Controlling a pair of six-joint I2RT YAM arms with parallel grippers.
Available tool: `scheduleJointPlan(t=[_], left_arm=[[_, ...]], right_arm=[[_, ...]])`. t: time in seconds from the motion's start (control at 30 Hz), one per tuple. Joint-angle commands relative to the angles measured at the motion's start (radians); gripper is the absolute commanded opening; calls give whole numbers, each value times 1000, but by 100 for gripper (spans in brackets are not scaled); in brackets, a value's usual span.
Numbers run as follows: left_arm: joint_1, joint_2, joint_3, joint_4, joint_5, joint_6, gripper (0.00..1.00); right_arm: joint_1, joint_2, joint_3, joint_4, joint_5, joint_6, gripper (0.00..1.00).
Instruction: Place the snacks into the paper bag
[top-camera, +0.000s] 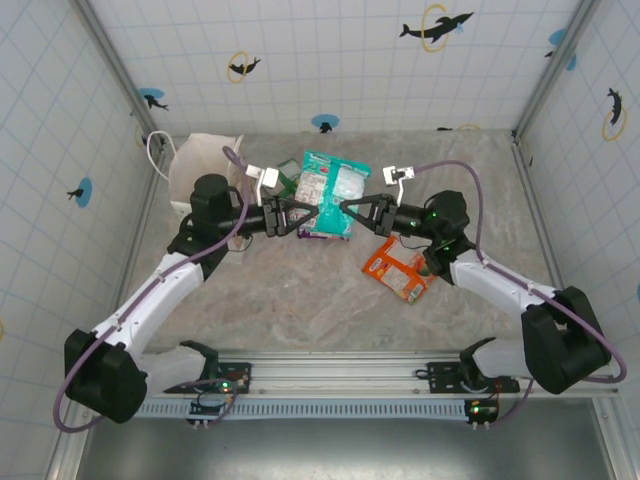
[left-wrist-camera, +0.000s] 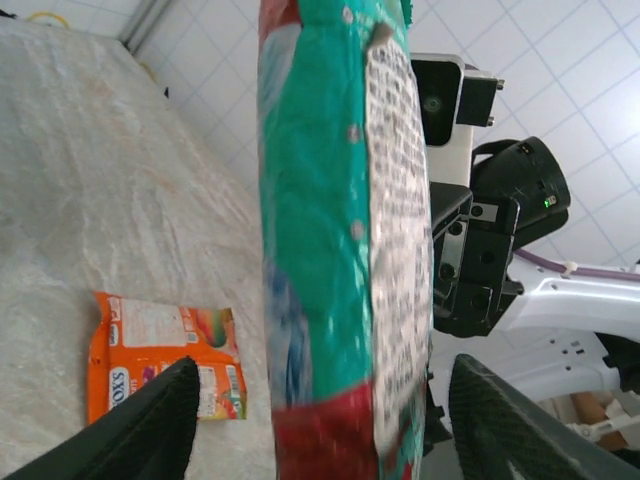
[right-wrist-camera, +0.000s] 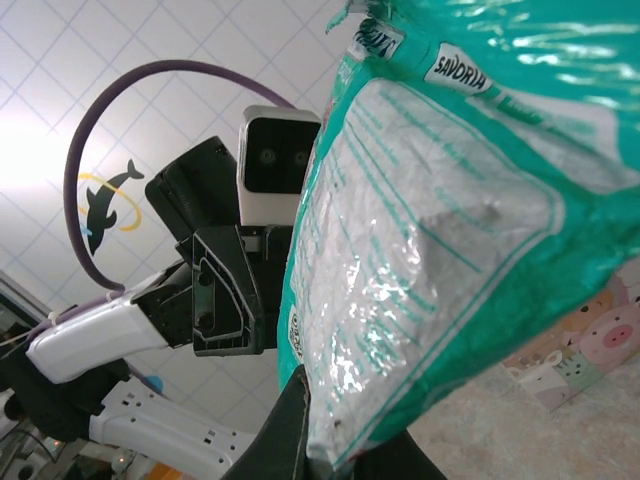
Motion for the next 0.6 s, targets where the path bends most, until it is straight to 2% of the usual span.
scheduleJointPlan(t=[0.0, 0.33, 0.43, 0.57], left_arm=[[-4, 17, 41, 63, 55, -1, 60], [-4, 7, 59, 45, 39, 48, 27], [-4, 3, 81, -7, 20, 93, 19], [-5, 5, 150, -129, -33, 185, 14]], right_arm=[[11, 11, 62, 66, -34, -23, 0], [10, -3, 53, 7, -22, -56, 0], [10, -12, 48, -34, -3, -71, 0], [4, -51, 17, -105, 83, -97, 28]])
